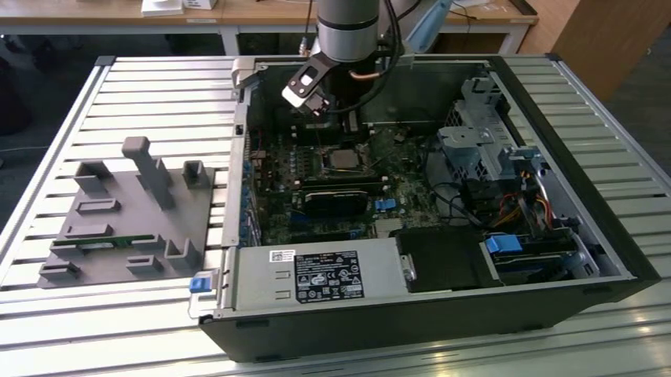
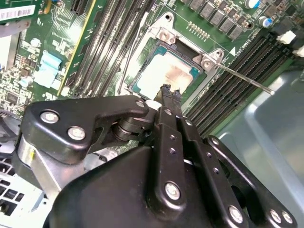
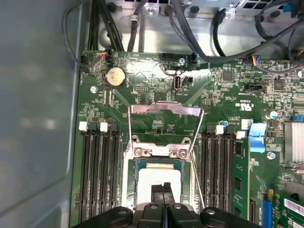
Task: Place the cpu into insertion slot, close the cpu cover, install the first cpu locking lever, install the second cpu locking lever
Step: 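Close the cpu cover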
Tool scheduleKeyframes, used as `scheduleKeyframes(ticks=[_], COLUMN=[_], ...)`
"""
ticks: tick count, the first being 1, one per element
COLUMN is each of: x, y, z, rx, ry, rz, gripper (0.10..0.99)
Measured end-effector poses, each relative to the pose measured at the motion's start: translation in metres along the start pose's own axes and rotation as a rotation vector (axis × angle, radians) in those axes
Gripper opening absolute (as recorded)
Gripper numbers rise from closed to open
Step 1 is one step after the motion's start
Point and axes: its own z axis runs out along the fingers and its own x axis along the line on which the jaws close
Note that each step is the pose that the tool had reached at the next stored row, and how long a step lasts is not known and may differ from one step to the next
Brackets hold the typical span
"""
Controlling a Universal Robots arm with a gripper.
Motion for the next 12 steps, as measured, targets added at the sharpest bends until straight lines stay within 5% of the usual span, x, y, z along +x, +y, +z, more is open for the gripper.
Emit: scheduleKeyframes(ticks=[7, 12], x=[-0.0002, -0.0035], y=[0.0011, 0.0009], z=[-0.0151, -0.0153], rx=[0.001, 0.001], ry=[-0.0001, -0.0002], rz=[0.001, 0.003], gripper=[0.122, 0.122])
